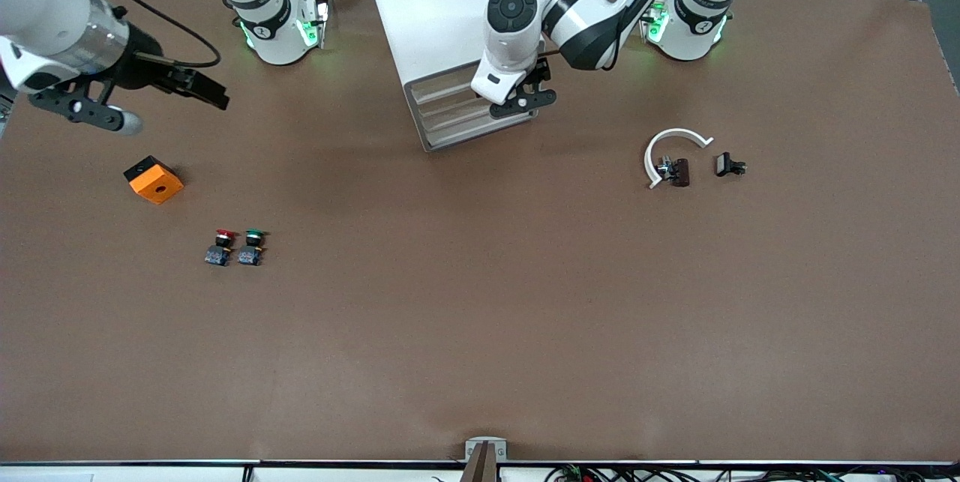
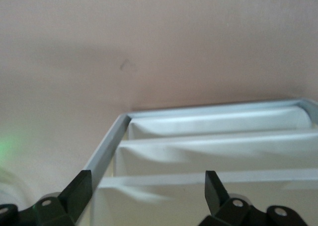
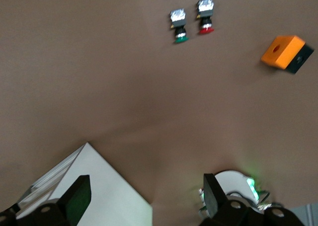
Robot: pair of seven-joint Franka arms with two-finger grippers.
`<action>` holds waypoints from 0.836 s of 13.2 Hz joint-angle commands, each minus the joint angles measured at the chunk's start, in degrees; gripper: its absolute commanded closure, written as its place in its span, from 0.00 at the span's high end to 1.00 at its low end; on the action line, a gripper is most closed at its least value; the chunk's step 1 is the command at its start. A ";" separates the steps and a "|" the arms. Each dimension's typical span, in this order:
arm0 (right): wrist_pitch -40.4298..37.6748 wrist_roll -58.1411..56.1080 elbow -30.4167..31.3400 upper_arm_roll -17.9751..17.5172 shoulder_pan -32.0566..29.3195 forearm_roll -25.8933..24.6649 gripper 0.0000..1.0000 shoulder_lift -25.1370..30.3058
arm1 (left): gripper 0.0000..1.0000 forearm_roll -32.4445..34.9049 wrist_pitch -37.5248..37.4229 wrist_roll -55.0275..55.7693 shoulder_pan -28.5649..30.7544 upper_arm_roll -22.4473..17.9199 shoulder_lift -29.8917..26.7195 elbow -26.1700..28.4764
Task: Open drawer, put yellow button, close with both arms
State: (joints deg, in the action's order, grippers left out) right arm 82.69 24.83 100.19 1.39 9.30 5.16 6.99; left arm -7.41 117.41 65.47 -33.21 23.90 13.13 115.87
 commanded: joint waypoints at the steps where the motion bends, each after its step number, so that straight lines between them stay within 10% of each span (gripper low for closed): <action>1: 3.69 -10.37 4.48 -1.04 -6.55 -1.55 1.00 3.03 | 1.00 0.56 -0.51 1.32 -0.44 1.76 0.67 -0.29; 5: 5.90 -20.26 4.05 -1.04 -12.12 -1.90 1.00 2.77 | 1.00 1.17 -0.69 0.98 0.33 0.98 0.93 -1.43; 11: 4.93 -20.09 0.28 -1.22 -12.12 -3.14 1.00 2.59 | 1.00 2.74 -4.63 0.19 18.68 0.89 0.85 -11.97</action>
State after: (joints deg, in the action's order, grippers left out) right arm 88.18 5.01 102.07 0.78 -2.35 3.03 8.76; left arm -6.54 115.71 65.69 -19.18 23.94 13.61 107.97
